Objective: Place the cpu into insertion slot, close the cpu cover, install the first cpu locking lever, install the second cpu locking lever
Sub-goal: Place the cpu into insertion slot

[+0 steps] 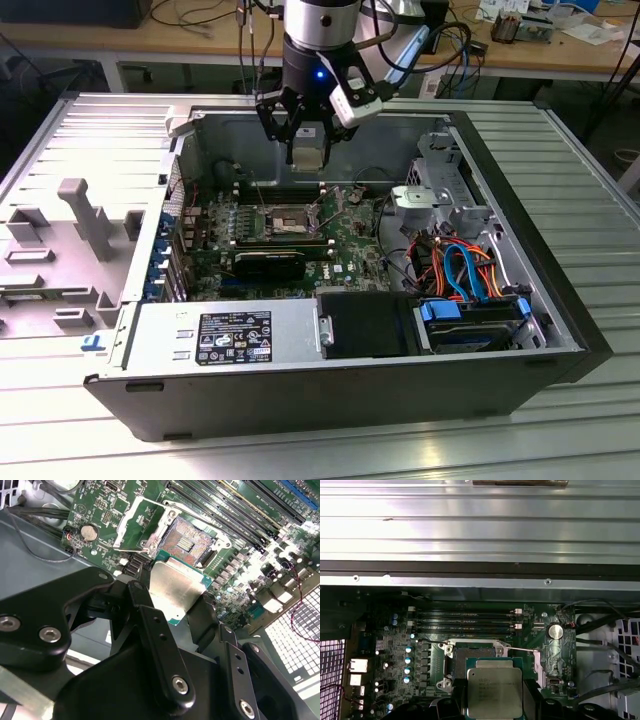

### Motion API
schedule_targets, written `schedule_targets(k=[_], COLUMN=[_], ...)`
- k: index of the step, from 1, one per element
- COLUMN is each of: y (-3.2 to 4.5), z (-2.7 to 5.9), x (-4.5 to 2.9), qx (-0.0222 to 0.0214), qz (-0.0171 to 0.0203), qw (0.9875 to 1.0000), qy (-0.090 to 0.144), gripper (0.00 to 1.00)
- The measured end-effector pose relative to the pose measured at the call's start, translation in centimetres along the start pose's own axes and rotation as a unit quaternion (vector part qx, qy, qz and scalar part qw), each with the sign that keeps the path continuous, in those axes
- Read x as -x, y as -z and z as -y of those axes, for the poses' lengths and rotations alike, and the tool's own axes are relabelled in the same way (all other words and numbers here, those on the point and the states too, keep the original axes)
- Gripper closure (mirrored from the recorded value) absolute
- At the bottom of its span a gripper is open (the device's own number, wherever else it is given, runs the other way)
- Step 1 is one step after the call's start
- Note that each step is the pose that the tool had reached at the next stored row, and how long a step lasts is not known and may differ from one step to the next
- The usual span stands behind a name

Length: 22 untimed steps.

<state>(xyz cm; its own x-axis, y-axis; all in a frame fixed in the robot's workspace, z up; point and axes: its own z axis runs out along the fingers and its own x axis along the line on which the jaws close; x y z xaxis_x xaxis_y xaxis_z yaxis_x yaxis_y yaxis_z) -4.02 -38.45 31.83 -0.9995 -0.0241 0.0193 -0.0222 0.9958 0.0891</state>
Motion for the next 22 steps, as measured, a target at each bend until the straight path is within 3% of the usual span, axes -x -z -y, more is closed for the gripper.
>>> schedule_targets(k=[14,22], y=[-0.70,-1.62], z=[0.24,0.57], x=[-0.52,-0.63], qx=[0.0000,0.0000], qz=[0.0000,0.0000], qw=[1.0000,1.0000], qy=[0.000,0.000], gripper=[0.46,0.46])
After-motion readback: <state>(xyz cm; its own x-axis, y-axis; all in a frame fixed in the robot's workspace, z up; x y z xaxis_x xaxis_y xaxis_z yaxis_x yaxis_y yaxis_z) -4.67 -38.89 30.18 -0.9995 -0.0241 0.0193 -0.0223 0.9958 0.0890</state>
